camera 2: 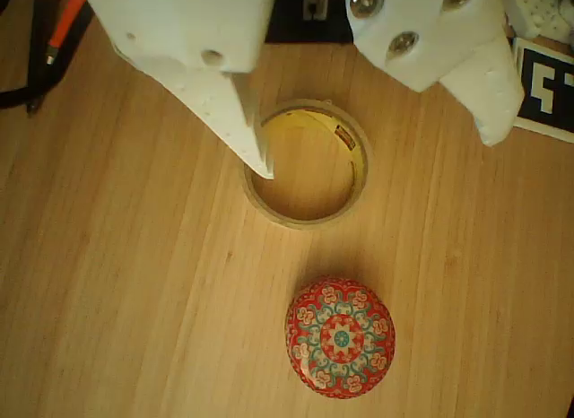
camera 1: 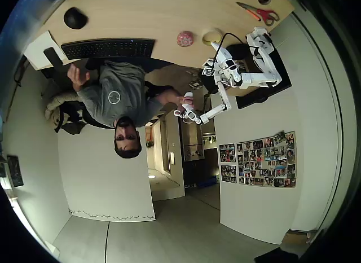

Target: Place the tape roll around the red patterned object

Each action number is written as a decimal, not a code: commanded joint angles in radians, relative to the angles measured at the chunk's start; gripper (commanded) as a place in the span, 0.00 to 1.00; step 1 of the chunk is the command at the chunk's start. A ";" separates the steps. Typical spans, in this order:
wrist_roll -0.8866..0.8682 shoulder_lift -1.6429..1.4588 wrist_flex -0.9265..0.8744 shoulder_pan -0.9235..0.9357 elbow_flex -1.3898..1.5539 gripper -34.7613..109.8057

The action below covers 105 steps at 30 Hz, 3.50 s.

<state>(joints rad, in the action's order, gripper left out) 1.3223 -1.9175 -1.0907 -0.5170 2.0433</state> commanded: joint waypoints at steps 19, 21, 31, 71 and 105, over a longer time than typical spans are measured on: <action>0.067 0.199 0.011 -0.075 -0.186 0.57; 0.066 0.164 0.021 -0.071 -0.127 0.57; 0.051 -0.095 -0.156 0.015 0.058 0.57; -0.311 -0.021 0.172 0.038 0.449 0.41; -0.199 0.443 -0.118 0.097 -0.563 0.24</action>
<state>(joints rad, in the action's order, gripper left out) 1.1198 -1.5156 -1.1996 -0.3896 1.5754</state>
